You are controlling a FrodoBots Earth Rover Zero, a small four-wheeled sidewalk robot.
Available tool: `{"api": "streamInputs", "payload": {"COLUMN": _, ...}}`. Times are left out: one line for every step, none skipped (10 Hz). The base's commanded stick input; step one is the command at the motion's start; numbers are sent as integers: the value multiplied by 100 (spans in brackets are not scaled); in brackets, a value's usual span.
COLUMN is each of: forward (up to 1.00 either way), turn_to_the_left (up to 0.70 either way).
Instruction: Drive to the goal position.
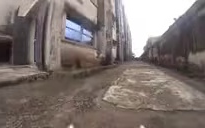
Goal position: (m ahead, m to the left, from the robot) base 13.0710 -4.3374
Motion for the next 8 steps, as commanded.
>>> {"api": "streamInputs", "payload": {"forward": 0, "turn_to_the_left": -45}}
{"api": "streamInputs", "payload": {"forward": 0, "turn_to_the_left": -45}}
{"api": "streamInputs", "payload": {"forward": 0, "turn_to_the_left": -45}}
{"api": "streamInputs", "payload": {"forward": 0, "turn_to_the_left": -45}}
{"api": "streamInputs", "payload": {"forward": 0, "turn_to_the_left": -45}}
{"api": "streamInputs", "payload": {"forward": 70, "turn_to_the_left": 0}}
{"api": "streamInputs", "payload": {"forward": 70, "turn_to_the_left": 0}}
{"api": "streamInputs", "payload": {"forward": 70, "turn_to_the_left": 0}}
